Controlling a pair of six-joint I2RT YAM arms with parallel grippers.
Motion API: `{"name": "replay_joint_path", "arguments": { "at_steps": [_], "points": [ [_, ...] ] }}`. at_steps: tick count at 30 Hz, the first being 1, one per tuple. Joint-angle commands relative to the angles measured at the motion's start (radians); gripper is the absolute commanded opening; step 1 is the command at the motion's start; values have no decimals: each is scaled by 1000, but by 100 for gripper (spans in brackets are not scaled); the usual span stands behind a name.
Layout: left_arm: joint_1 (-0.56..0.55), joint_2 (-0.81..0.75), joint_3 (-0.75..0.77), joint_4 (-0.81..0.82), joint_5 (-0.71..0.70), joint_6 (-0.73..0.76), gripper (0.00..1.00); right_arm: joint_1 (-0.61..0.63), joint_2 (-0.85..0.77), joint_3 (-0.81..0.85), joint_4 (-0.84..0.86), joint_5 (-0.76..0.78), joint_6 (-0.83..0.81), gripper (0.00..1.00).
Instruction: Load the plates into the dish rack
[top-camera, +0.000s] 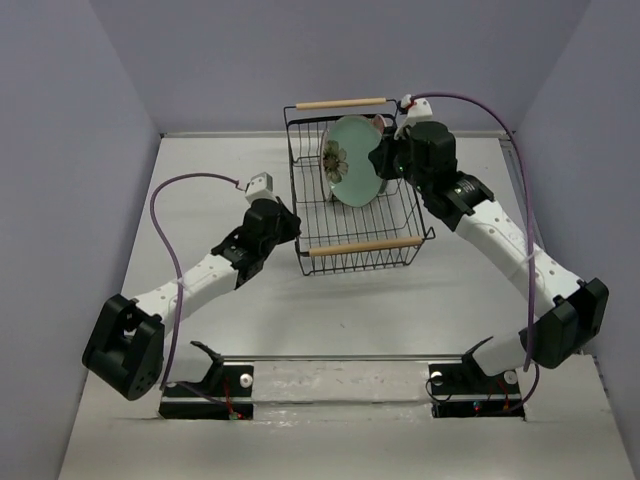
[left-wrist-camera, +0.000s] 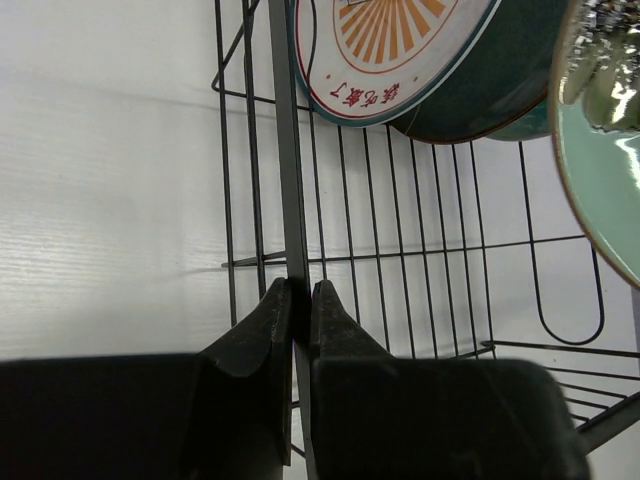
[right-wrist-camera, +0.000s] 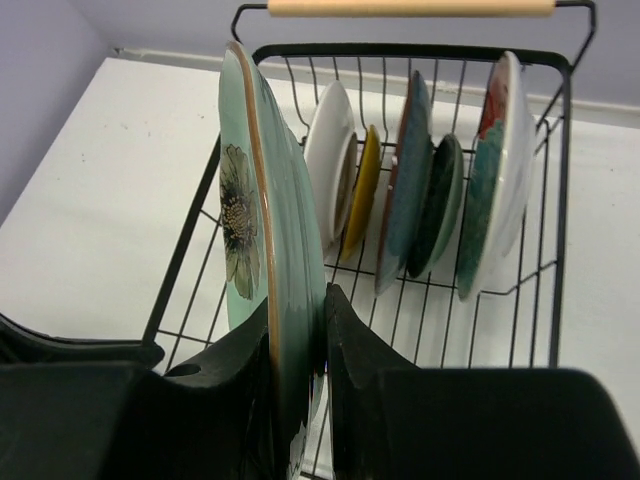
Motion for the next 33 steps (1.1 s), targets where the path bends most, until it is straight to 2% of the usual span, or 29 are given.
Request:
{"name": "replay_joint_path", "arguments": {
  "at_steps": [1, 4, 5, 7, 8, 14, 19, 26, 30, 33],
  "points": [
    [-70, -29, -28, 98, 232, -28, 10, 88, 36, 125, 123, 112, -36, 7],
    [-78, -53, -25, 109, 243, -30, 23, 102, 73, 161, 115, 204, -53, 7],
    [-81, -62, -22, 106, 240, -27, 37, 111, 84, 179, 108, 230, -61, 7],
    [-81, -87, -15, 83, 214, -11, 51, 121, 104, 202, 100, 302, -71, 7],
    [-80, -114, -2, 71, 203, -2, 61, 122, 125, 211, 94, 324, -76, 7],
    [-72, -232, 94, -79, 67, 110, 89, 164, 251, 320, 80, 479, -90, 7],
    [-47, -340, 163, -170, 4, 215, 99, 175, 339, 374, 83, 523, -88, 7],
    [-35, -412, 255, -313, -6, 378, 99, 184, 470, 474, 85, 542, -114, 7],
    [-34, -480, 211, -314, -95, 467, 99, 194, 532, 527, 83, 551, -125, 7],
    [-34, -544, 130, -253, -142, 469, 99, 194, 582, 569, 82, 574, -143, 7]
  ]
}}
